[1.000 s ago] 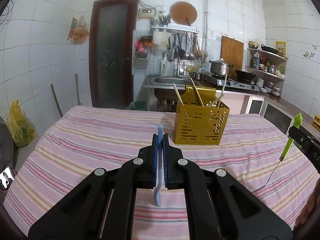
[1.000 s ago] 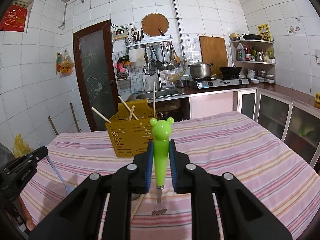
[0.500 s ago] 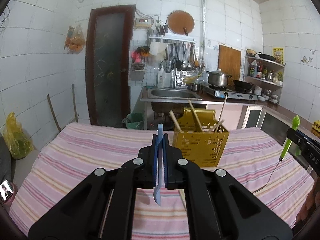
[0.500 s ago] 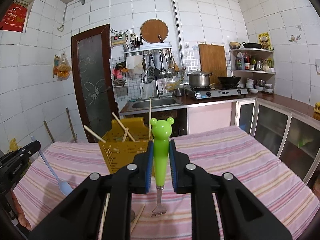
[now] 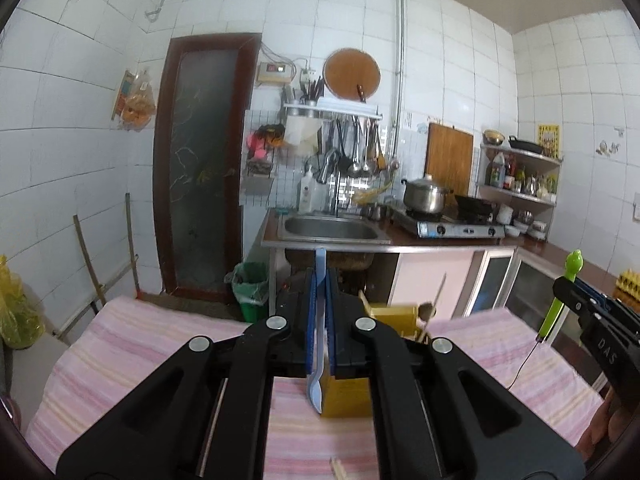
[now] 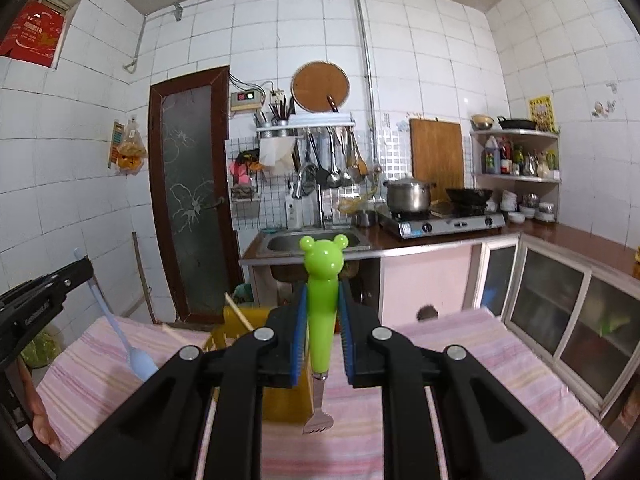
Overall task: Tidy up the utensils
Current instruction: 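Lower both forks into the yellow holder and open both grippers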
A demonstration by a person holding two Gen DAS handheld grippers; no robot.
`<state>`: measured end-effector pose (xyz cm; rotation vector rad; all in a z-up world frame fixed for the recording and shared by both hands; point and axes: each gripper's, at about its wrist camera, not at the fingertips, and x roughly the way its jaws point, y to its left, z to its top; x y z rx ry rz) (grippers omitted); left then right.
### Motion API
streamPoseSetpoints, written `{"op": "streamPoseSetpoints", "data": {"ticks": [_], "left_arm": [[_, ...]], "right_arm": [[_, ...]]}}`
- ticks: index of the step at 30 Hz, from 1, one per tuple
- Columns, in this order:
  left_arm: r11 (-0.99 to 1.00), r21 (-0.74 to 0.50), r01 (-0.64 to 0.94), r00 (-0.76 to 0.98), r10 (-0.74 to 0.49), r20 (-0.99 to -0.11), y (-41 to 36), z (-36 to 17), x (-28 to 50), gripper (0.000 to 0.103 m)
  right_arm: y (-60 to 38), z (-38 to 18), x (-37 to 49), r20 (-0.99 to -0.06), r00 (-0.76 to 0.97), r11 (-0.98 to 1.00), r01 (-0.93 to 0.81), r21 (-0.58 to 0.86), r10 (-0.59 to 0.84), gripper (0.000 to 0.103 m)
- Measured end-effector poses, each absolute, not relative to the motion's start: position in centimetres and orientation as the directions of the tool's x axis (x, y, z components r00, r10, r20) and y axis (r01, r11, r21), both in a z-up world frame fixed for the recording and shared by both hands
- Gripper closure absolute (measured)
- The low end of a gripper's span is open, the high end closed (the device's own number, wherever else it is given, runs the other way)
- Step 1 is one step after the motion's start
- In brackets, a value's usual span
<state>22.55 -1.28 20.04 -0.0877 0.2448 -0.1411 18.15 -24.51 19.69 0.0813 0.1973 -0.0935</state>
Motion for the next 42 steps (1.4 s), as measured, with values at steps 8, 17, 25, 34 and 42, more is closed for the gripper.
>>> {"op": "streamPoseSetpoints", "data": {"ticks": [8,17,25,34,42], "left_arm": [[0.980,-0.125,0.158,0.965,-0.180,-0.193,-3.6,21.9,28.1,0.100],[0.976,-0.102,0.191,0.952,-0.210,-0.223,-6.8,19.0,34.0,0.100],[0.978,-0.095,0.183,0.924,-0.204,-0.324,-6.9,13.1,37.2,0.100],[0.988,-0.074,0.139,0.912,-0.156,-0.380,-4.8,12.5,36.0,0.063],[0.992,-0.074,0.099,0.942,-0.117,-0.313,-1.4,17.3,28.7,0.005]], "right_arm": [[-23.8,22.8,23.8,-0.166,0.984,0.996,0.069,0.064,-0.057,0.087],[-23.4,19.8,29.8,-0.221,0.975,0.997,0.043,0.064,-0.028,0.087],[-24.0,15.3,33.1,-0.307,0.952,0.995,0.039,0.091,-0.009,0.087],[-23.7,12.3,34.3,-0.416,0.909,0.996,0.032,0.085,0.006,0.085],[-24.3,15.6,29.5,-0.395,0.917,0.994,0.093,0.056,-0.064,0.032]]}}
